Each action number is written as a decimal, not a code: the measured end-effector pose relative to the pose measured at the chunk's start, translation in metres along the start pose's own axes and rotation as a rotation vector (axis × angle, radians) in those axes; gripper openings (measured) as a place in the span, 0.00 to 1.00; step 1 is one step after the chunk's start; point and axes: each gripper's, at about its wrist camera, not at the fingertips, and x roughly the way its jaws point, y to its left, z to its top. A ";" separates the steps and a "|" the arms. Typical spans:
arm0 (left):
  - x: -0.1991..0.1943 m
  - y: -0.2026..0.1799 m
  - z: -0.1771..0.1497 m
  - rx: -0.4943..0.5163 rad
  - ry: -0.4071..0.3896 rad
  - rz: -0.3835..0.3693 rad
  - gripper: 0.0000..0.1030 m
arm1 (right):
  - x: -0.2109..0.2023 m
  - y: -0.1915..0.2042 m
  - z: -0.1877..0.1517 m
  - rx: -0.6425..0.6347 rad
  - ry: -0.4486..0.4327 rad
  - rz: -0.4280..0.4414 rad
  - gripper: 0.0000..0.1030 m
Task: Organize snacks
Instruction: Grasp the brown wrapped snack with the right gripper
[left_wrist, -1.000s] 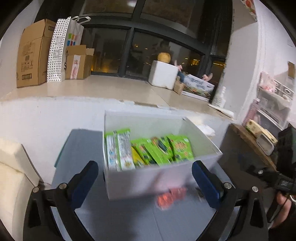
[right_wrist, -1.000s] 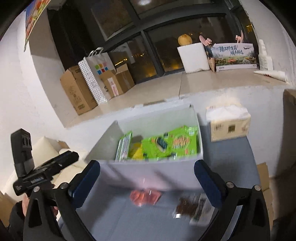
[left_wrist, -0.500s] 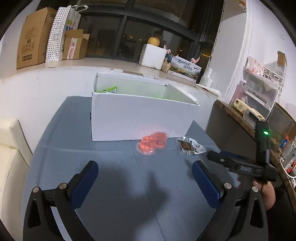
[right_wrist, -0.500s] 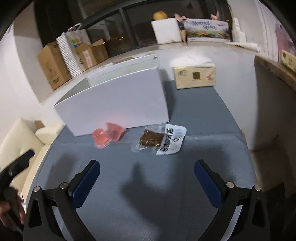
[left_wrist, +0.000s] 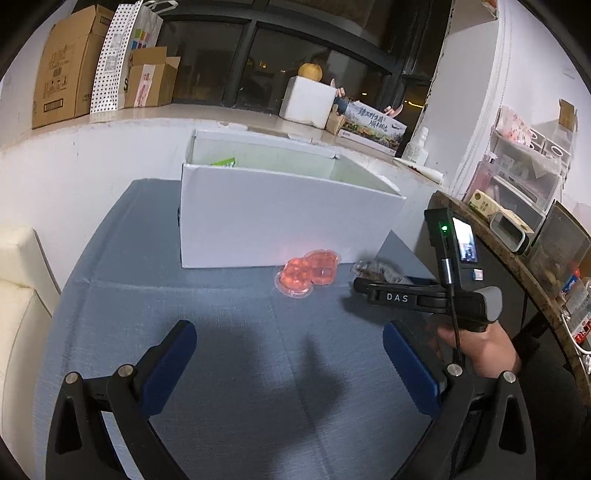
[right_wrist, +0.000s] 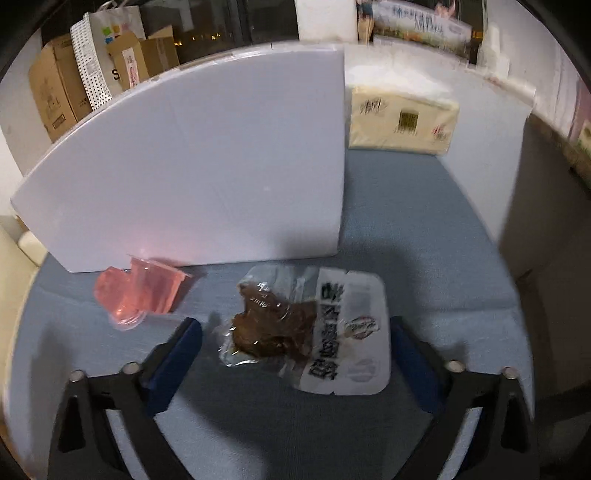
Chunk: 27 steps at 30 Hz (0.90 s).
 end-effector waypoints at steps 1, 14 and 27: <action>0.002 0.001 0.000 -0.002 0.005 0.002 1.00 | -0.001 -0.002 -0.001 0.001 -0.003 0.006 0.87; 0.098 -0.008 0.030 0.042 0.125 0.037 1.00 | -0.023 -0.032 -0.016 0.061 -0.066 0.166 0.62; 0.151 -0.019 0.047 0.128 0.171 0.109 0.82 | -0.128 -0.044 -0.012 0.078 -0.278 0.271 0.62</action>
